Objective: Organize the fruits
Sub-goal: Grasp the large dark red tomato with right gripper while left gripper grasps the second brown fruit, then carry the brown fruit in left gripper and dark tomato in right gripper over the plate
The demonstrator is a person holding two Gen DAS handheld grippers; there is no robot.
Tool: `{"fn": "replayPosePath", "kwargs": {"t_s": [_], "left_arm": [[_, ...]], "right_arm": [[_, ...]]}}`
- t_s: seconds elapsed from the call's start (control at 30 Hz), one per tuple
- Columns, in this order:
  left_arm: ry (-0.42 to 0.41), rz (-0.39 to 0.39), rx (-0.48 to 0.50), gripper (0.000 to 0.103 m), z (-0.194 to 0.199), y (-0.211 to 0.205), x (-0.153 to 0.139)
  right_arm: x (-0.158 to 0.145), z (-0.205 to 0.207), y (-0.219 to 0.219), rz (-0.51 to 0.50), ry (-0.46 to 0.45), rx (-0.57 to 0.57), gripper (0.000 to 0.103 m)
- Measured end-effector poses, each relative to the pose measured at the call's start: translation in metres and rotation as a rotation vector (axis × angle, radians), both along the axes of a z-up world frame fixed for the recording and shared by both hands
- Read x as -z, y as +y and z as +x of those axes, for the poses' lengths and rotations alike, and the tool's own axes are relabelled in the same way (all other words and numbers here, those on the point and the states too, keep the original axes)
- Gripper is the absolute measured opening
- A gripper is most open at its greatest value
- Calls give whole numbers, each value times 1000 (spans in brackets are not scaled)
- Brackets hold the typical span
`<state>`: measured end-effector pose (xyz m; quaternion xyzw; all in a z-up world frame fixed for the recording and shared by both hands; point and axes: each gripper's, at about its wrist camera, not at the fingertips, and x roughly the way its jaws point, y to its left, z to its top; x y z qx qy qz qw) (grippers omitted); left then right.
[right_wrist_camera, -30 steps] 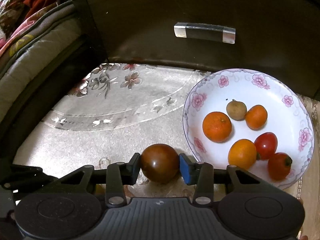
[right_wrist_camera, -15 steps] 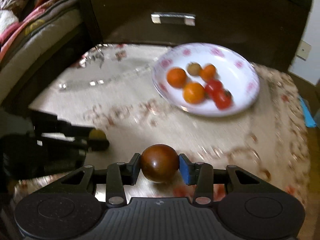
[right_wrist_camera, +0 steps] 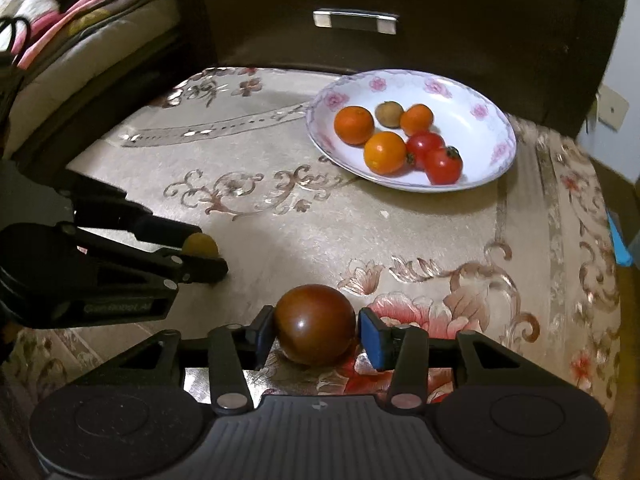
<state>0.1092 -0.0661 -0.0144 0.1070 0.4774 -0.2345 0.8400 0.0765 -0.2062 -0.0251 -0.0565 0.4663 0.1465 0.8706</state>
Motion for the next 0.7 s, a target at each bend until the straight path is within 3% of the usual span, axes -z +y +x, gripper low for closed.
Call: {"fn": "replayPosePath", "kwargs": {"t_s": [0.7], "left_arm": [[16, -11, 1, 35, -1, 1, -2]], "right_arm": [[-2, 3, -3, 5, 5, -8, 34]]}}
